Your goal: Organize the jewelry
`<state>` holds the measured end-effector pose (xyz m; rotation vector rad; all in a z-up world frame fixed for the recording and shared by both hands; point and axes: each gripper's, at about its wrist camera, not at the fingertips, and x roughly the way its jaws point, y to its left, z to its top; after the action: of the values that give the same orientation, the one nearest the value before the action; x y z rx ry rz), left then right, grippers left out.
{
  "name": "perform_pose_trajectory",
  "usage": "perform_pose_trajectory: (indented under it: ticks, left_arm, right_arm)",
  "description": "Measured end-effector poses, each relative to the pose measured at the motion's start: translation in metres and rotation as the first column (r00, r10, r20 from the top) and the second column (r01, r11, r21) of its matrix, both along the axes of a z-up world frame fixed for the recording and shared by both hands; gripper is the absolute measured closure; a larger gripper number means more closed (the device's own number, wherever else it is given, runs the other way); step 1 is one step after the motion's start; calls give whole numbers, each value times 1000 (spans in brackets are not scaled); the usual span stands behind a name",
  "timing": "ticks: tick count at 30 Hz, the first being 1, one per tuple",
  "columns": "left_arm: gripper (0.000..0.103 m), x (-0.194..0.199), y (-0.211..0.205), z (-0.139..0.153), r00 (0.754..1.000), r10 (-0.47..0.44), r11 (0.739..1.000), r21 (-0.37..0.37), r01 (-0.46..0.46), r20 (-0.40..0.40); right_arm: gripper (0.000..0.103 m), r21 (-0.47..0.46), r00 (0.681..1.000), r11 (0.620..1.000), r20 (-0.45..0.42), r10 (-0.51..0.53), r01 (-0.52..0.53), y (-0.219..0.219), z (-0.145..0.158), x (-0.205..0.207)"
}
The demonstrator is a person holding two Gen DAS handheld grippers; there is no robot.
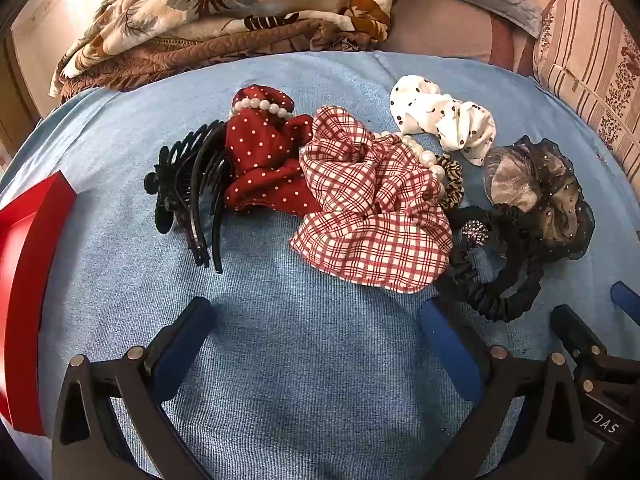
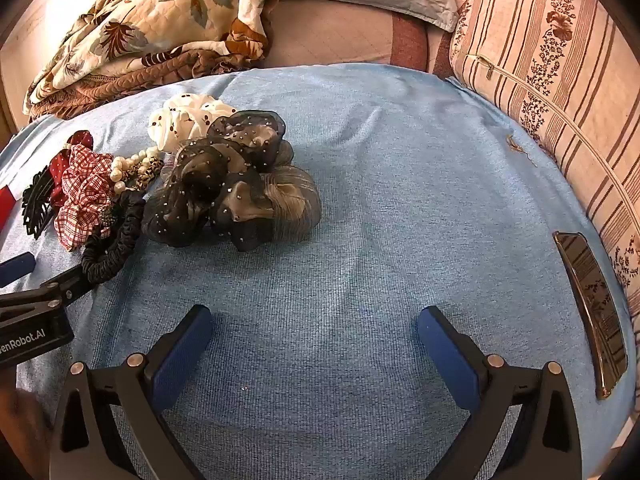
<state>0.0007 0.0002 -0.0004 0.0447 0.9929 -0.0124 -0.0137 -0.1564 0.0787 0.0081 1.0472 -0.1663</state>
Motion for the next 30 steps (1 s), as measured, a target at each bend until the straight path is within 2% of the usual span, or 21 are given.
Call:
perform_pose_trajectory:
  ticks: [22,26,30]
  left_arm:
    - [0,0,0,0,1000,0,1000,-2,0,6]
    - [0,2,-1,0,999,-21,1000,9,22,-27]
    - [0,5,1,3,997,-60,998,-15,59,-58]
  right_arm:
    - [0,-5,1000,1000,-2,0,0,-1,0,-1]
    - [0,-2,1000,1000,-3,0,0,-1,-1,0]
    - [0,5,1000,1000,-5,-7,7,-3,0,0]
